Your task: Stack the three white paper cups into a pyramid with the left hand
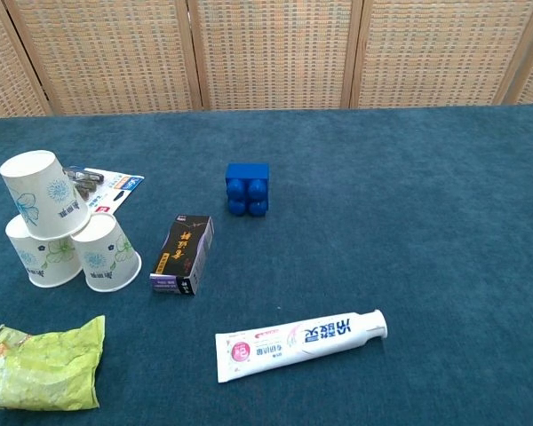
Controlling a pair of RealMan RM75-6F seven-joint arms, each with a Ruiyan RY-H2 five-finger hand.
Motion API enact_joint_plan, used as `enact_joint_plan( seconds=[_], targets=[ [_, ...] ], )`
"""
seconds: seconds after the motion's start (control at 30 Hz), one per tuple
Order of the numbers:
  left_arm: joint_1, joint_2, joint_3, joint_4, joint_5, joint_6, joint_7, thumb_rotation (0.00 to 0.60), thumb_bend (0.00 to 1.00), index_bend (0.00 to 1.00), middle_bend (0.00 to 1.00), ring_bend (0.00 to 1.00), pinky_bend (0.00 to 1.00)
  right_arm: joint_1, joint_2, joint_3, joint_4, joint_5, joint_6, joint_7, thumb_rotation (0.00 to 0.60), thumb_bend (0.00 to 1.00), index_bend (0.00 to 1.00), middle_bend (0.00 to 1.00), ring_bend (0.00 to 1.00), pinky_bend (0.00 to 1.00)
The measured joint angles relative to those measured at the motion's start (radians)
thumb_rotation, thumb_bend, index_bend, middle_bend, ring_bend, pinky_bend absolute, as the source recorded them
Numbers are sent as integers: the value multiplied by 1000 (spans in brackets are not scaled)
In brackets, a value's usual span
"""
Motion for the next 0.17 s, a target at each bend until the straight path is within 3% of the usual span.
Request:
enact_joint_plan(
  seconds=[0.17],
  targets=[
    [20,-26,0,40,1,-20,-4,600,156,0,0,0,0,3,-5,-2,-5,-2,-4,-21,600,0,0,0,0,0]
  ],
)
